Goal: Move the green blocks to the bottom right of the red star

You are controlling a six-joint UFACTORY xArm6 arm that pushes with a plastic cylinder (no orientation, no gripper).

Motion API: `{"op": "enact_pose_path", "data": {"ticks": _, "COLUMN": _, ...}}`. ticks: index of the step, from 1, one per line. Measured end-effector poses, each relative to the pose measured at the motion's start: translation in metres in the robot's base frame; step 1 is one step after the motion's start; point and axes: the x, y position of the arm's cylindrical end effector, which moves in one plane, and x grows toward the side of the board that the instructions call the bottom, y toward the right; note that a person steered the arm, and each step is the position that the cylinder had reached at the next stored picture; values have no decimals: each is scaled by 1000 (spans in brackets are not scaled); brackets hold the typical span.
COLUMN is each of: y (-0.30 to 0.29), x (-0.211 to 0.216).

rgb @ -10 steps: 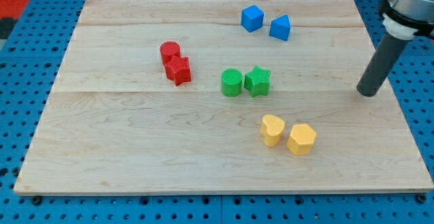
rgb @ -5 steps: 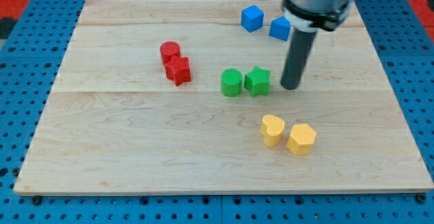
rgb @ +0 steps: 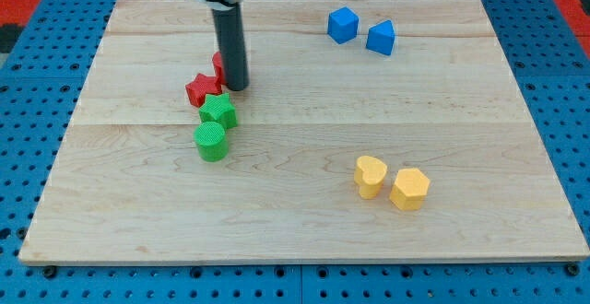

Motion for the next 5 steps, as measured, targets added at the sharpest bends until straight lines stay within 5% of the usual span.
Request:
{"op": "enact_pose_path", "data": {"ticks": 2, "y": -37, "x": 74}}
{"op": "enact_pose_path", "data": {"ticks": 5, "y": 5, "x": 130}}
